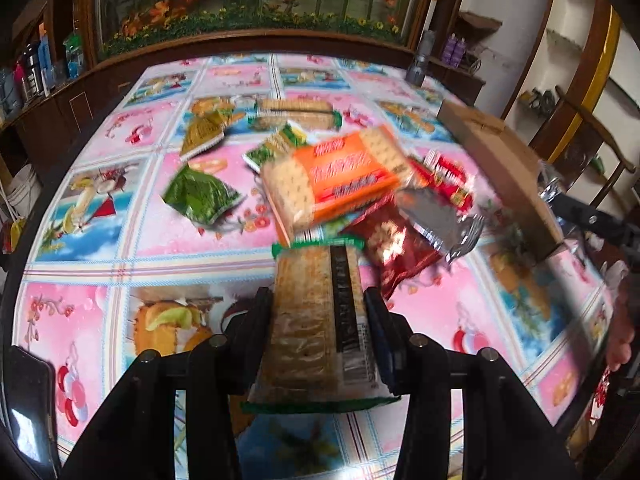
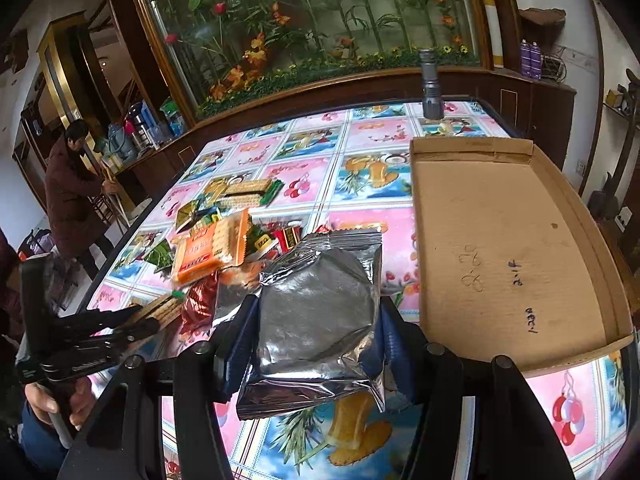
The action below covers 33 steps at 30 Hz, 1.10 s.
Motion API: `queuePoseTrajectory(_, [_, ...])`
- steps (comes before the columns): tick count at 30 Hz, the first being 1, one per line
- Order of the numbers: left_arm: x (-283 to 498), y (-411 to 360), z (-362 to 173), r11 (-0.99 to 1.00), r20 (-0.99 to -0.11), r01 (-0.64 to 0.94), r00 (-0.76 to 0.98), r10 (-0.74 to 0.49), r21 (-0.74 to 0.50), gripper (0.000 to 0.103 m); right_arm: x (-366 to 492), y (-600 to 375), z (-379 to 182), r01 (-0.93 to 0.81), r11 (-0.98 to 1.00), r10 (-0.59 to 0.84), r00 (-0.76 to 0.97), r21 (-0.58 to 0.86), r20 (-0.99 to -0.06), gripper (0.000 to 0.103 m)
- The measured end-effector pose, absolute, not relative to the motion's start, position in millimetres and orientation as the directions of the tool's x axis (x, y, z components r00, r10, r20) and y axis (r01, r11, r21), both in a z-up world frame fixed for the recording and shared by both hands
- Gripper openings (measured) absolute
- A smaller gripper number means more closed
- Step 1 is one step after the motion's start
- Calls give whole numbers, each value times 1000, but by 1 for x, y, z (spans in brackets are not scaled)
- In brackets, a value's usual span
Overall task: Organize snacks
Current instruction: 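Carry both packs into the cardboard box and open both grippers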
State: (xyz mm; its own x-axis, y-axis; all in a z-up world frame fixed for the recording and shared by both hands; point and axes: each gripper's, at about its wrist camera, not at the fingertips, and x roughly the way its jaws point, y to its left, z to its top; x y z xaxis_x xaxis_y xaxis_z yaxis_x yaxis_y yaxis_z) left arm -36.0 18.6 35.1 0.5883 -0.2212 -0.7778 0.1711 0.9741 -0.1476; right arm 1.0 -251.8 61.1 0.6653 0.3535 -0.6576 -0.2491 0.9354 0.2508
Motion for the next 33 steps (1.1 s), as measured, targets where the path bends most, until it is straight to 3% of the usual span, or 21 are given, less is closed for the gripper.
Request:
queuePoseTrajectory(1, [-36,20,39,973,-771,171,596,-225,-153,44,2,-253,62,-246,936,353,668,254,-655,63])
queuePoseTrajectory(2, [-37,21,44,973,-762,170,606,-229,-158,37,2,-254,63,-245,935,354,669,256,-654,63])
queuePoseTrajectory(3, [-37,21,47,971,-755,173,612,-237,-165,26,2,-256,65,-243,935,354,673,258,-650,63])
queuePoseTrajectory(4, [-36,21,50,968,-753,178,609,-249,-176,7,4,-258,67,-239,936,351,678,258,-646,63])
queuePoseTrajectory(9, [-27,16,56,973,-778,167,586,-228,-159,6,11,-274,74,-205,937,343,695,283,-632,63])
queuePoseTrajectory(12, [-25,19,49,973,-802,170,552,-227,-158,13,9,-282,75,-196,935,344,700,296,-626,63])
queuePoseTrajectory(13, [-24,21,45,973,-814,163,536,-224,-161,30,9,-283,74,-194,935,345,699,298,-627,63])
queuePoseTrajectory(14, [-24,24,42,976,-819,147,531,-217,-164,55,8,-284,73,-193,934,347,696,301,-629,63])
queuePoseTrajectory(16, [-27,28,36,977,-818,136,536,-211,-163,70,8,-286,71,-195,932,352,692,306,-630,63])
queuePoseTrajectory(21, [-33,21,18,979,-847,181,501,-177,-97,70,8,-289,69,-190,931,352,692,311,-630,63])
queuePoseTrajectory(26, [-33,11,12,981,-842,192,528,-109,-7,49,10,-289,71,-193,930,355,692,313,-628,63])
queuePoseTrajectory(30, [-36,7,12,983,-820,181,564,-94,12,46,12,-290,74,-187,933,347,699,309,-625,63])
queuePoseTrajectory(33, [-39,10,15,982,-820,182,552,-149,-56,46,15,-295,78,-177,936,337,706,305,-624,63])
